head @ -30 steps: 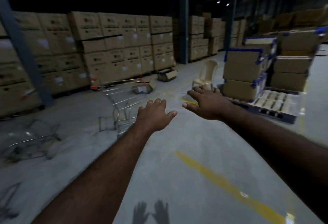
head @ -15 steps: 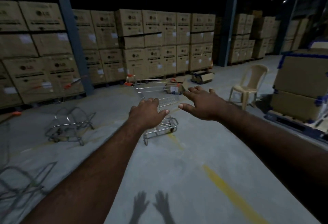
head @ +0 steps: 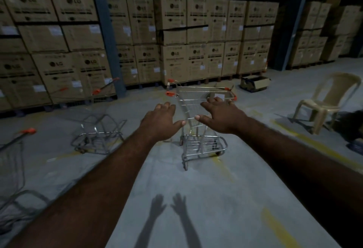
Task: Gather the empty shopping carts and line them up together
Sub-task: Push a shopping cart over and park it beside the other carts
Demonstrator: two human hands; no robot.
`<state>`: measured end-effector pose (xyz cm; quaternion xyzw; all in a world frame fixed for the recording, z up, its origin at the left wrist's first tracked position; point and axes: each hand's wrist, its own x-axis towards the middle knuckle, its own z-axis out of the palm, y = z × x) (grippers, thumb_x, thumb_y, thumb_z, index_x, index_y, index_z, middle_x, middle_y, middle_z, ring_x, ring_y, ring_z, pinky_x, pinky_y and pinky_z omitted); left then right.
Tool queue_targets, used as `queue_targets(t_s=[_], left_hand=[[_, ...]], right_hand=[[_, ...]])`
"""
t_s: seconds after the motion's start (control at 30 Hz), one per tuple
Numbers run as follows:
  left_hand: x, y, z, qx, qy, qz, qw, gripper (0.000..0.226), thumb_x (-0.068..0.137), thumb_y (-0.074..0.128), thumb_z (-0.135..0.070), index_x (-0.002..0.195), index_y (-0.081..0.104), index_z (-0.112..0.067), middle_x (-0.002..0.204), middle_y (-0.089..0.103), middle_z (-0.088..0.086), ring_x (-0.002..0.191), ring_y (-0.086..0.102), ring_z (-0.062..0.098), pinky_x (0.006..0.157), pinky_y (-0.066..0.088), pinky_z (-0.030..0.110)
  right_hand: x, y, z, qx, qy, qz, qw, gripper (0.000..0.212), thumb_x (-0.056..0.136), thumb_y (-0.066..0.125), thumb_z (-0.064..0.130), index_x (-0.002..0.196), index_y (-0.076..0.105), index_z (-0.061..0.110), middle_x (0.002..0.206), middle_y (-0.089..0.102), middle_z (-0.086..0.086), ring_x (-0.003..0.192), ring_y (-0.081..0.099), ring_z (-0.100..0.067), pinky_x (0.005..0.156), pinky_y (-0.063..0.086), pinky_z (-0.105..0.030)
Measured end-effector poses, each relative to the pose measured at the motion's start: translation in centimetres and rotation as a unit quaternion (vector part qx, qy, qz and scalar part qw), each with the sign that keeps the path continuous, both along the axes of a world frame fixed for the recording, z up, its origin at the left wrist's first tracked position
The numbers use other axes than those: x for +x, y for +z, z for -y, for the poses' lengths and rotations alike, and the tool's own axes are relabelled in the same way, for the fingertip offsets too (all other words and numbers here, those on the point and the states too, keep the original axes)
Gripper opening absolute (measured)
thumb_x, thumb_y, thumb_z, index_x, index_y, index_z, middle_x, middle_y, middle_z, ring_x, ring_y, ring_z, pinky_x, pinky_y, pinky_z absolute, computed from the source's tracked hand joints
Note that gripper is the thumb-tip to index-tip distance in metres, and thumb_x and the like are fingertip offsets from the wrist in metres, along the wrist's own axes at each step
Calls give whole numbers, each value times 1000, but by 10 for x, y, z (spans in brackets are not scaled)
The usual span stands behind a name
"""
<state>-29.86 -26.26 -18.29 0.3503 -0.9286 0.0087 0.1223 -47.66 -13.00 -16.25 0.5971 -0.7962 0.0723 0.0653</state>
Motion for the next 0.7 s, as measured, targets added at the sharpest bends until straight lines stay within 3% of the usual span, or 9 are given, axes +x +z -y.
queue_targets(t_s=[0.4,0.7], left_hand=[[-78,-12,280,21,25,45,998,83,100,42,-63,162,13,-16,170,5,6,155,7,25,122,18,48],[-129,-6,471,40,31,52,997,83,100,42,-62,162,14,-14,170,7,8,154,11,27,121,21,49]], right_hand=[[-90,-23,304,-8,55,15,998,73,98,32,68,157,29,24,164,26,-7,151,19,-26,119,18,-56],[-144,-17,517,6,71,7,997,77,97,31,71,156,30,23,165,23,-9,152,15,-27,118,16,-56]])
